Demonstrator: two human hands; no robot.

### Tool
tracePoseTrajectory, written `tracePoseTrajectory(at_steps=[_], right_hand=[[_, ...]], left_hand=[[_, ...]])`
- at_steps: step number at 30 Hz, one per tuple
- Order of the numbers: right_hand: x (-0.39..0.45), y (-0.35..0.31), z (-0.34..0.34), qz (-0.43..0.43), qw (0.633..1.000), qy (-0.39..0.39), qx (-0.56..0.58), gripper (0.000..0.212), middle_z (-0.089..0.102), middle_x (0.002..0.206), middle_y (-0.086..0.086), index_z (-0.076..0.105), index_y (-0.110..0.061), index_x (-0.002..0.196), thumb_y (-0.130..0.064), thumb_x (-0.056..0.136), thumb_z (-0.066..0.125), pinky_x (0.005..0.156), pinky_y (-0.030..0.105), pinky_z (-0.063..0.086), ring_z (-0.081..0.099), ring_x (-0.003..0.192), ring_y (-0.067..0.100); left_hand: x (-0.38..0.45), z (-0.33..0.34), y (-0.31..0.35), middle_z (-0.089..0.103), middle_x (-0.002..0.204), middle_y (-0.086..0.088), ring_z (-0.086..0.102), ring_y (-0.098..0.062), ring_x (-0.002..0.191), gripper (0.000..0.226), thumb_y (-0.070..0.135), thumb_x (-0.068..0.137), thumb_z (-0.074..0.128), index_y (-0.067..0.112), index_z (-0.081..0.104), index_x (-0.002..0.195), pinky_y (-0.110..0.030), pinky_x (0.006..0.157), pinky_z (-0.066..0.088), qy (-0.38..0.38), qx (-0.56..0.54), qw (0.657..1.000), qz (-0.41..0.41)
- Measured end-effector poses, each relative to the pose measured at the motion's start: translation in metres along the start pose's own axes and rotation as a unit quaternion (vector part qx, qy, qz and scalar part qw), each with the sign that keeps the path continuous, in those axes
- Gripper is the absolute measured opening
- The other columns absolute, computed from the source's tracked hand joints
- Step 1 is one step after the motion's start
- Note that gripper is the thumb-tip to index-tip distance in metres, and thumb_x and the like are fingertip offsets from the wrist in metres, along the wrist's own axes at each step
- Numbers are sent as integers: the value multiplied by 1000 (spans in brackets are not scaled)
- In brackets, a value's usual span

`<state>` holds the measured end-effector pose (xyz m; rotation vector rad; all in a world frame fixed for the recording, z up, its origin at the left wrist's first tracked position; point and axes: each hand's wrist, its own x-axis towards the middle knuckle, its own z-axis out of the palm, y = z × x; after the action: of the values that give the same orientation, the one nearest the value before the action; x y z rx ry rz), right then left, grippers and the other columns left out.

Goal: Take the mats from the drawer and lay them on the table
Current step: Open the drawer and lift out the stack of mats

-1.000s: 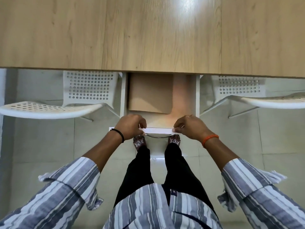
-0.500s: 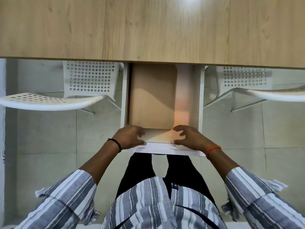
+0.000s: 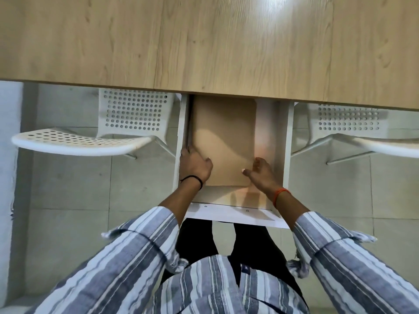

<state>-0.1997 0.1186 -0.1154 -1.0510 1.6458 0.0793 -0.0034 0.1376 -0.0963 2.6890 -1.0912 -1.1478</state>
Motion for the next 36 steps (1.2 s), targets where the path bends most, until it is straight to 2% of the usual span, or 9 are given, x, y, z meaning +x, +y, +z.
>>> tracePoseTrajectory(at_steps=[3, 6, 8, 13, 19, 22, 28, 32, 36], right_hand=[[8, 7, -5, 12, 1000, 1, 19, 71, 51, 133, 6, 44, -11, 137, -43, 79, 72, 105, 44, 45, 53, 121, 29], [7, 11, -10, 30, 998, -4, 55, 67, 51, 132, 6, 37, -6, 144, -27, 90, 69, 107, 38, 42, 51, 125, 28], [9, 17, -11, 40, 998, 0, 54, 65, 52, 134, 7, 40, -6, 142, -31, 90, 69, 105, 38, 43, 52, 125, 29], [10, 19, -7, 24, 997, 29, 71, 52, 57, 123, 11, 54, -2, 126, -37, 90, 68, 97, 33, 41, 55, 117, 27], [5, 10, -15, 12, 986, 21, 167, 75, 42, 146, 9, 30, -10, 149, -36, 90, 68, 104, 39, 41, 44, 132, 29], [2, 2, -30, 43, 974, -85, 207, 67, 57, 119, 8, 44, -9, 141, -37, 87, 71, 77, 40, 54, 57, 97, 27], [-15, -19, -63, -22, 958, -203, 200, 45, 68, 105, 9, 61, -11, 122, -35, 85, 71, 70, 33, 59, 65, 87, 25], [-25, -61, -96, -95, 967, -143, 190, 27, 58, 70, -1, 65, -13, 100, -31, 83, 75, 56, 28, 52, 54, 55, 10], [-34, -107, -131, -162, 969, -30, 183, 21, 62, 75, 4, 68, -9, 97, -27, 88, 72, 59, 29, 48, 56, 63, 19]], left_hand=[[10, 2, 4, 58, 119, -15, 61, -36, 104, 37, 33, 83, 61, 3, 61, 104, -35, 79, 50, -25, -7, 1000, -18], [23, 4, -4, 56, 131, -17, 56, -35, 118, 74, 42, 76, 70, 0, 48, 132, -41, 95, 47, -71, -121, 988, -60], [32, 1, -8, 61, 127, -18, 60, -33, 113, 79, 48, 72, 74, -1, 53, 130, -40, 94, 48, -94, -185, 975, -83], [42, -21, -5, 67, 111, -10, 62, -19, 87, 45, 31, 81, 75, 7, 61, 118, -28, 66, 51, -211, -252, 943, -51], [31, -70, -2, 52, 64, 3, 46, -9, 59, 21, 18, 83, 73, 11, 59, 96, -18, 49, 41, -337, -193, 921, -31], [17, -95, 1, 62, 80, -3, 55, -14, 73, 22, 15, 82, 74, 11, 63, 100, -21, 60, 48, -360, -166, 918, 6], [-13, -154, 17, 74, 92, -3, 69, -15, 83, 51, 33, 56, 81, 12, 69, 101, -24, 72, 56, -353, -153, 919, 85], [-20, -173, 27, 71, 79, 5, 63, -8, 69, 47, 30, 56, 87, 15, 68, 96, -15, 56, 48, -306, -216, 922, 98], [-16, -168, 41, 74, 87, -3, 71, -14, 75, 54, 28, 56, 85, 6, 65, 102, -25, 65, 59, -294, -376, 876, 64]])
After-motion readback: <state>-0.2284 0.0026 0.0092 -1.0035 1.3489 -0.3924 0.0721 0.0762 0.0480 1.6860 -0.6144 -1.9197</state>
